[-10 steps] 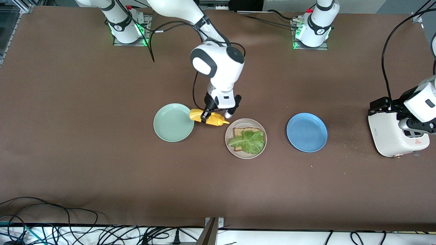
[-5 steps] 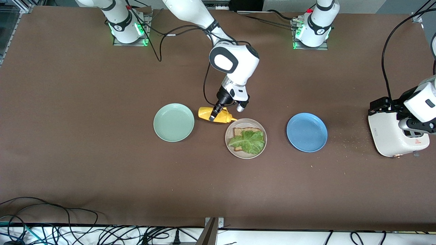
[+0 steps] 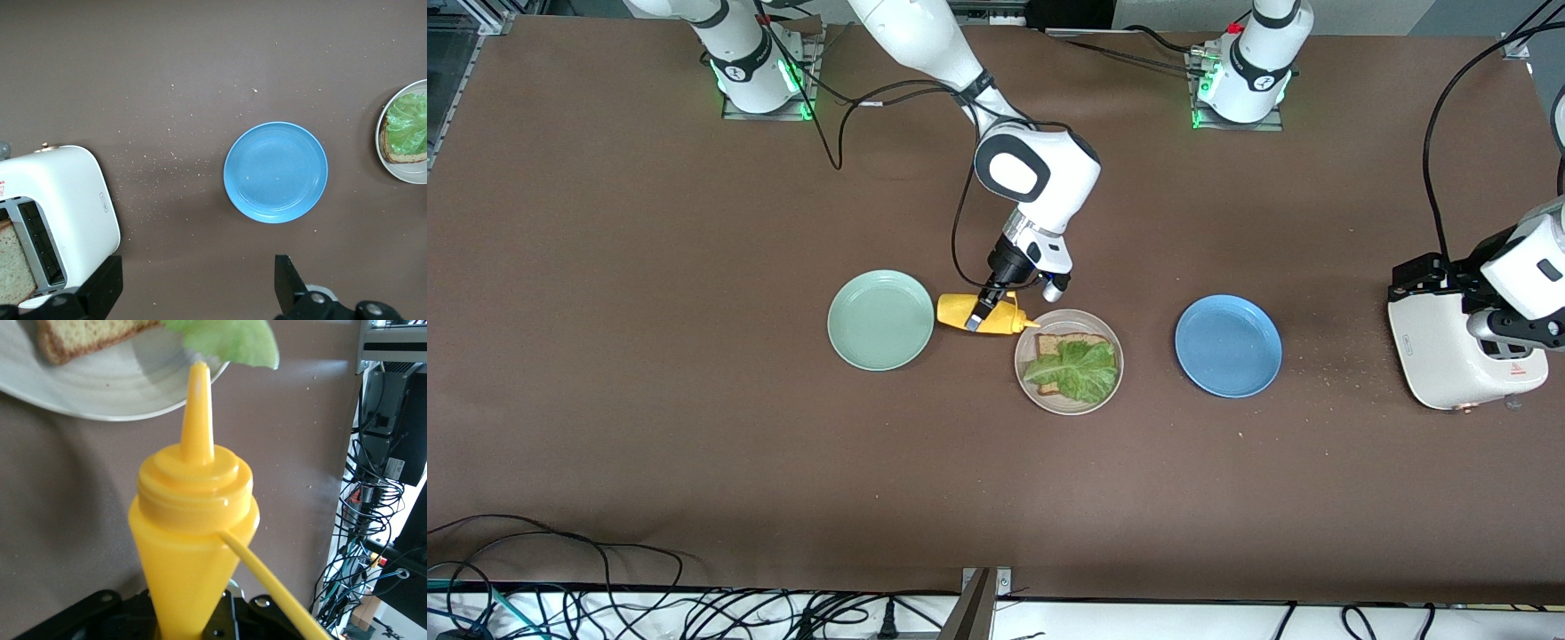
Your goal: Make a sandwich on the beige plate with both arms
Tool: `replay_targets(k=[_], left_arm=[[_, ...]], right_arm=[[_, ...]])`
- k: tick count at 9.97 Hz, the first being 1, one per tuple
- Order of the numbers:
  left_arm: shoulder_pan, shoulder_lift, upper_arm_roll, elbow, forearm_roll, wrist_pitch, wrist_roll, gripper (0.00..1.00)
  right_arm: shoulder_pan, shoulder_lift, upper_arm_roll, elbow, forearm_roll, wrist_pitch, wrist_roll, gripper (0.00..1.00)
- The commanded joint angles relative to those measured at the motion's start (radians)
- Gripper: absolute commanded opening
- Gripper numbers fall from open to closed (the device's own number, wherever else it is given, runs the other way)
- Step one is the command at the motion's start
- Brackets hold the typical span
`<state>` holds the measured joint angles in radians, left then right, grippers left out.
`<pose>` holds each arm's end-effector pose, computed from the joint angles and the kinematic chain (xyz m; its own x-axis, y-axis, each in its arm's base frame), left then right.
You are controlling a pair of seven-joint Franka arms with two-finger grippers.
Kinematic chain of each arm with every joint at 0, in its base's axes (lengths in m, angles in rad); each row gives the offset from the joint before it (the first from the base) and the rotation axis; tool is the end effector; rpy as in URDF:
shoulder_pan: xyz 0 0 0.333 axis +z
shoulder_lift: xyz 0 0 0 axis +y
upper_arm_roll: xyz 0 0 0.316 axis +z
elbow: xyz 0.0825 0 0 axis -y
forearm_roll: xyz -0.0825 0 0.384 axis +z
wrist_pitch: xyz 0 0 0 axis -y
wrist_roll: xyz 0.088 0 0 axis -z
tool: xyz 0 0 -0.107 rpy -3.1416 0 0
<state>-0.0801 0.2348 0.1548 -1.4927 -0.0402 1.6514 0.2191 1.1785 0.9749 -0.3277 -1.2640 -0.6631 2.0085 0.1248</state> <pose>0.6242 0.0330 0.5308 0.9873 -0.1424 -0.0706 -0.1414 -0.9898 0.0197 0.4678 0.5707 0.1889 0.4466 0.8600 -0.2469 0.6773 -0.1446 0.7213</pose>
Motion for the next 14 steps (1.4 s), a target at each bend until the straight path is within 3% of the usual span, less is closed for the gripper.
replay_targets(k=[1, 4, 6, 11, 14], left_arm=[[0.0, -0.003, -0.006, 0.005, 0.034, -0.01, 0.003, 1.0], [-0.001, -0.003, -0.006, 0.005, 0.034, -0.01, 0.003, 1.0], [-0.001, -0.003, -0.006, 0.005, 0.034, -0.01, 0.003, 1.0], [0.0, -0.003, -0.006, 0.005, 0.034, -0.01, 0.002, 1.0], [0.0, -0.003, -0.004, 0.005, 0.034, -0.01, 0.003, 1.0]], right_arm=[[0.01, 0.044, -0.005, 0.051, -0.044, -0.034, 0.01, 0.0], [0.009, 0.034, -0.008, 0.052, -0.038, -0.042, -0.002, 0.0], [-0.002, 0.024, -0.013, 0.122, -0.004, -0.13, -0.071, 0.0], [-0.121, -0.194, -0.027, 0.149, 0.284, -0.276, -0.319, 0.0], [-0.258, -0.373, -0.031, 0.048, 0.437, -0.303, -0.468, 0.0]])
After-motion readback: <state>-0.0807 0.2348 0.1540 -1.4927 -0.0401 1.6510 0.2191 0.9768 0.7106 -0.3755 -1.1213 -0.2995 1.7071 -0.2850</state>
